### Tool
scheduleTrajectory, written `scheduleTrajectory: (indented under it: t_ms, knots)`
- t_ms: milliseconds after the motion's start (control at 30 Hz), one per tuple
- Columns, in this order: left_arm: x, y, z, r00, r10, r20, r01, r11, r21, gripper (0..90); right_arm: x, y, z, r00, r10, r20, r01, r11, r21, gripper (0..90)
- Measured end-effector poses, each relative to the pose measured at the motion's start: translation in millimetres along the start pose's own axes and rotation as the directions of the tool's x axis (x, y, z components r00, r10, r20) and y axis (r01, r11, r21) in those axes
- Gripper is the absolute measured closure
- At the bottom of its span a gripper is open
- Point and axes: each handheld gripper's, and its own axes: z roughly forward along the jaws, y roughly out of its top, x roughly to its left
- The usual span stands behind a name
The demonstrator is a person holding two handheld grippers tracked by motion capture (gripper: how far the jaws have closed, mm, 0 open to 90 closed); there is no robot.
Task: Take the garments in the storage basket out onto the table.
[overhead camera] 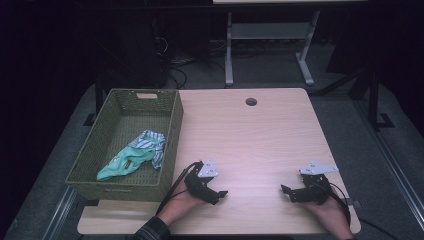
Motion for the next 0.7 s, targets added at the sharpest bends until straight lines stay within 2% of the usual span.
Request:
scheduleTrajectory:
  t_ms: [367,633,700]
  knots:
    - [3.2,5.5,-0.7,1.0,0.01,0.0,-0.01,0.9989,0.046,12.5,0.0,0.0,-0.1,1.0,0.0,0.0,0.0,1.0,0.0,7.7]
    - [4.7,5.9,-3.6,1.0,-0.008,-0.006,0.008,0.9977,0.067,12.8,-0.1,0.0,-0.1,1.0,-0.002,0.0,0.002,1.0,0.001,7.7]
    - [4.8,8.2,-5.4,0.9999,0.008,-0.014,-0.007,0.9967,0.081,12.8,-0.2,0.0,0.0,1.0,-0.003,0.0,0.003,1.0,0.001,7.7]
